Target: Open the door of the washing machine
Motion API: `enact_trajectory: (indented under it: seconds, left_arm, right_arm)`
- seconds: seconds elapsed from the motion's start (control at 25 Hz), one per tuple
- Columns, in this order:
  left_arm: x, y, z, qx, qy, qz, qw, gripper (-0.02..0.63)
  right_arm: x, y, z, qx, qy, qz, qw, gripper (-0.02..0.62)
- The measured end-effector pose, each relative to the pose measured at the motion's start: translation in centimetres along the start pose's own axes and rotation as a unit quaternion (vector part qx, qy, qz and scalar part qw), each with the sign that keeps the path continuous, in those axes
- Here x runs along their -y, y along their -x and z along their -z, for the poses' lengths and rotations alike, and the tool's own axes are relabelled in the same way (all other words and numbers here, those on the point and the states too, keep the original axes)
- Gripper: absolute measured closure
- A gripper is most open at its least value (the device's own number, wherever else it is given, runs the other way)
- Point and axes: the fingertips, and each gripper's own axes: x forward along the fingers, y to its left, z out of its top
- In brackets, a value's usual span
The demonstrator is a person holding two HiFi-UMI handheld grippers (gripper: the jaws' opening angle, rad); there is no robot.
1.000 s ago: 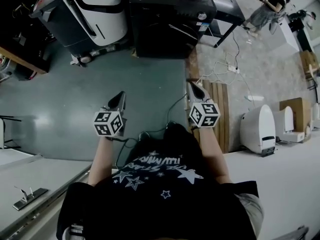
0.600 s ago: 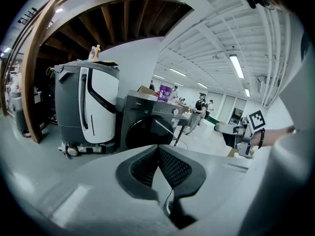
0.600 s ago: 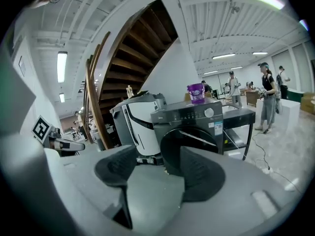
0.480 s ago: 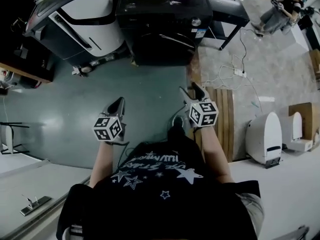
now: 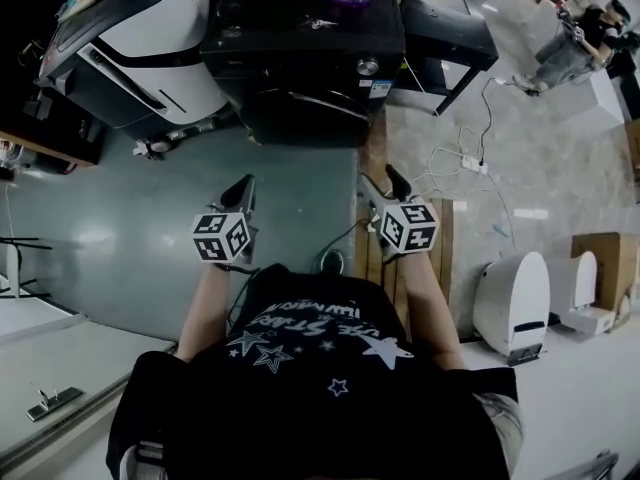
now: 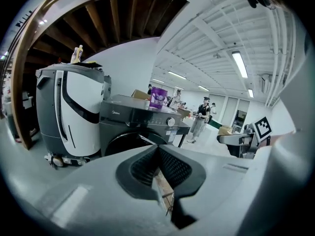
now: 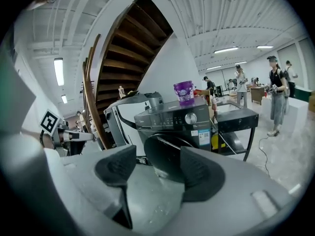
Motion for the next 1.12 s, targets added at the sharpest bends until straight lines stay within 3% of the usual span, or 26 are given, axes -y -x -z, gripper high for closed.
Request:
enact_trajectory:
  seconds: [0.24, 0.44, 0.92, 1.12]
  left_arm:
    - [2.3, -2.5, 0.4, -0.019, 0.000, 0.001, 0.9998, 0.595]
    - [1.5, -4.1, 1.1, -0.040, -0.002, 0.003, 0.9992, 0.595]
    - [-5.2, -14.6, 0.6, -0.095, -0.009, 0.047, 0.9943, 0.595]
    - [-9.4, -19.4, -0.3, -0.122, -0.040, 0.065, 0.9896, 0.595]
  right_arm:
    - [3.4, -0.1, 1.4, -0.023, -0.015, 0.004, 1.000, 0.313]
    - [4.0, -1.9, 2.2, -0.037, -0.018, 0.007, 0.999, 0.313]
    - [7.6, -11.5, 3.6, -0.099, -0.029, 0.069, 0.992, 0.313]
    - [9.6, -17.1, 3.2, -0.124, -0.023, 0.100, 0.987, 0.313]
